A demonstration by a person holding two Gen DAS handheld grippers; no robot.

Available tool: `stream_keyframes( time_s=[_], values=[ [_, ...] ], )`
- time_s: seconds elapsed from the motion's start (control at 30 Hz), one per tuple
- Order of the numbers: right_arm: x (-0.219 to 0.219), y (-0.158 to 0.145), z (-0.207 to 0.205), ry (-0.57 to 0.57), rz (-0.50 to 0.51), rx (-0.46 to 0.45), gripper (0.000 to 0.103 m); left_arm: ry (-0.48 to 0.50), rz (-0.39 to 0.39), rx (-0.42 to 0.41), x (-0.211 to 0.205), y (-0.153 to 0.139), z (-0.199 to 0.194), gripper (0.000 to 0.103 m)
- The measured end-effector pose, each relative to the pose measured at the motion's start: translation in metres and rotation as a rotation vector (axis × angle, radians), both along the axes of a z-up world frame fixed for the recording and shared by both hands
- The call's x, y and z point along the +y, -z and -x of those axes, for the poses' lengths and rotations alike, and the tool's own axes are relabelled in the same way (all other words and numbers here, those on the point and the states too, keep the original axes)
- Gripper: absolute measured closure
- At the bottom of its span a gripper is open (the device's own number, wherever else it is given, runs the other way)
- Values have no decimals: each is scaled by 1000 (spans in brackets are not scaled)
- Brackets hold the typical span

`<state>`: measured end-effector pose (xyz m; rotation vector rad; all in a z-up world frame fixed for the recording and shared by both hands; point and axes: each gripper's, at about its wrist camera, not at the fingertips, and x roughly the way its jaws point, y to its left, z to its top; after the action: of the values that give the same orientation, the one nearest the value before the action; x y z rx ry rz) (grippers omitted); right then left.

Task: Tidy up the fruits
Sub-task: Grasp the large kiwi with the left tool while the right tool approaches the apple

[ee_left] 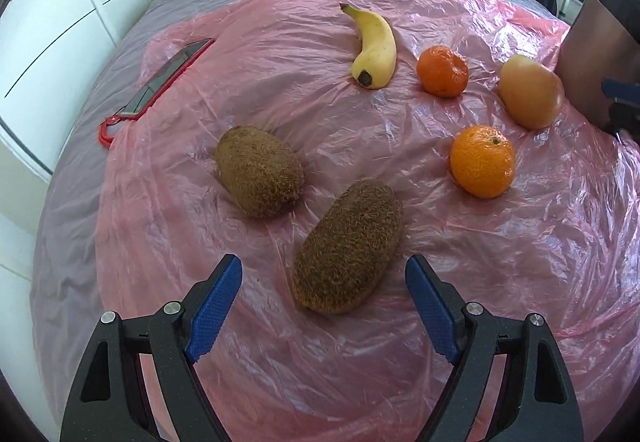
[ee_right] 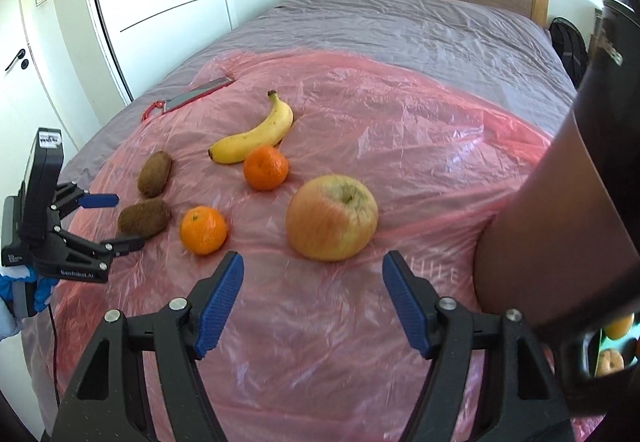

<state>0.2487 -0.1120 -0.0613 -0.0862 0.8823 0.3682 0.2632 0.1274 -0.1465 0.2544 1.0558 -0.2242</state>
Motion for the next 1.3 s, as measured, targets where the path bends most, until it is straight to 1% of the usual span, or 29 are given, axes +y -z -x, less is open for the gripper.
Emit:
stream_keyframes(
  time_s=[0.07, 0.1, 0.2, 0.27, 0.47, 0.63, 0.87, 1.03, 1.13, 1.2, 1.27, 1.3],
  values=[
    [4, -2, -3, -17, -14, -26, 0, 16, 9, 2, -1, 3, -4, 23],
    [10, -1, -5, -46, -12, -37, 0, 23, 11, 1, -1, 4, -5, 24],
    [23, 1, -9, -102, 22, -68, 0, 39, 17, 2, -2, 8, -9, 24],
    [33, 4, -10, -129, 88, -104, 0, 39, 32, 3, 0, 10, -12, 24],
    [63, 29, -12, -169, 451, -243, 0, 36, 65, -2, 2, 11, -14, 24],
    [81, 52, -13, -191, 632, -316, 0, 34, 80, -3, 4, 12, -14, 24],
    [100, 79, -17, -208, 760, -334, 0, 35, 75, -3, 3, 12, -14, 24],
    [95, 85, -28, -187, 791, -324, 0, 35, 64, -1, 1, 11, -14, 24],
    [86, 82, -32, -166, 744, -309, 0, 35, 57, -1, 0, 11, -15, 24],
    [77, 77, -35, -152, 676, -287, 0, 33, 51, -1, -1, 11, -15, 24],
    [62, 71, -40, -122, 553, -245, 0, 33, 47, 0, -2, 11, -15, 24],
    [48, 65, -45, -94, 452, -206, 0, 33, 45, 0, -2, 11, -14, 24]
  ],
)
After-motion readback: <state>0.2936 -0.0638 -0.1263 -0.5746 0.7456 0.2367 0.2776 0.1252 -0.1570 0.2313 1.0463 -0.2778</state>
